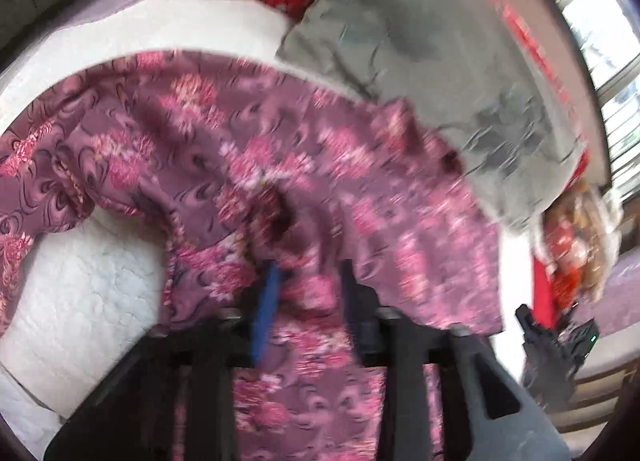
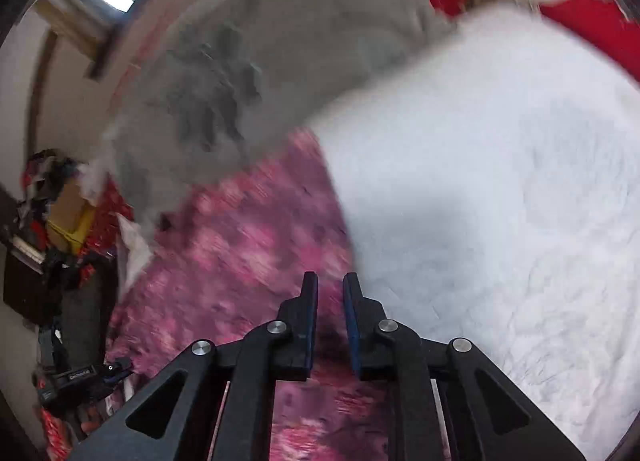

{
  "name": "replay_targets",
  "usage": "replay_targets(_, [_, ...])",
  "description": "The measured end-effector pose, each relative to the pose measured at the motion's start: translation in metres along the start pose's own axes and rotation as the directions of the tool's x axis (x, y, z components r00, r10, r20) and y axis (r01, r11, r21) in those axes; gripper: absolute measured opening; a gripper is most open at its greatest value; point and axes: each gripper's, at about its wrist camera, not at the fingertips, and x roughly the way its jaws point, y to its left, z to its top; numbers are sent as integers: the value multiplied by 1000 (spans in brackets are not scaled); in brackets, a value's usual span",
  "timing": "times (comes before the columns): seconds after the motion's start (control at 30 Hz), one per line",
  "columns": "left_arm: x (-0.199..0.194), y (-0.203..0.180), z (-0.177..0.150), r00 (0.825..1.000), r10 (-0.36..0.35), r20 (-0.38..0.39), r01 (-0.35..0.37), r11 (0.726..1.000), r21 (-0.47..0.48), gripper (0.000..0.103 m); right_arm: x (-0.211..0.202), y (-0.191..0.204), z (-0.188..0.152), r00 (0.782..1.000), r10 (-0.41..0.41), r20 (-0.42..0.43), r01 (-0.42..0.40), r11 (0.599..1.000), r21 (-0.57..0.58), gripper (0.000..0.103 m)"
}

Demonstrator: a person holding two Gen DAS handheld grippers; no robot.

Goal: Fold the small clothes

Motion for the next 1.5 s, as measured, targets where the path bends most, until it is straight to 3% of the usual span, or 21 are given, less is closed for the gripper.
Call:
replay_targets(0.03, [2,-4,1,1000,7,1,-7,1000,2,54,-5,7,1,1000,17,20,-16,1000,-23,17])
replay_targets(0.1, [21,-9,2,998,56,-22,-56,998,29,55,-3,24,0,999,37,6,-36,996,-84,29])
replay_targets(0.2, [56,-3,-1,983,147,-112,-144,989,38,54,25,40,-12,996,-1,-89,-14,987,-159,32])
replay_targets(0.23, [58,-2,-3,984,145,-107,-141,989,44,54,41,40,-17,986,-32,-164,4,986,-166,32])
replay_targets(0.27, [53,-3,-4,987,133,-90,-129,990,47,54,53,40,-22,973,-83,-214,46,984,-170,29])
replay_targets(0.33, [36,-2,-6,992,92,-83,-90,995,33,55,51,49,-27,975,-137,-176,101,975,-199,34])
replay_targets(0.43, [8,13,-8,997,25,-68,-26,1000,-7,55,44,85,-27,988,-96,-120,61,960,-272,34])
replay_targets(0.5, [-13,29,-10,999,14,-40,-16,999,-34,55,50,114,-32,989,-64,-130,17,942,-336,36])
replay_targets(0.63, [-51,81,-18,999,46,5,-45,993,-109,56,83,174,-56,979,0,-203,-88,901,-425,37])
replay_targets(0.77, [-92,148,-29,986,154,60,-137,966,-219,56,126,217,-90,967,-8,-255,-118,873,-473,42])
replay_targets(0.83, [-107,183,-39,975,215,57,-190,936,-298,56,142,223,-108,967,-65,-248,-75,853,-517,55])
replay_targets(0.87, [-113,200,-44,970,237,47,-207,916,-343,56,141,226,-117,978,-56,-201,-65,833,-549,68])
replay_targets(0.9, [-119,218,-50,968,247,39,-212,894,-394,56,140,230,-127,985,-39,-167,-68,805,-589,75])
replay_targets(1.0, [-125,260,-72,978,209,25,-161,822,-546,56,142,239,-147,993,-90,-78,13,731,-682,74])
replay_targets(1.13, [-106,275,-101,996,64,63,-4,735,-678,56,143,235,-142,994,-72,-87,-4,746,-666,75])
replay_targets(1.3, [-75,278,-111,992,-44,120,122,618,-777,56,143,235,-143,994,-72,-80,0,743,-670,75])
replay_targets(1.4, [-77,285,-107,985,-34,171,160,571,-806,56,142,236,-143,994,-68,-84,-5,745,-667,75])
replay_targets(1.47, [-82,287,-101,980,-30,199,181,562,-807,55,144,236,-145,994,-65,-84,-8,747,-665,75])
replay_targets(1.5, [-87,286,-96,976,-26,216,193,566,-802,44,144,236,-145,994,-64,-83,-8,746,-666,75])
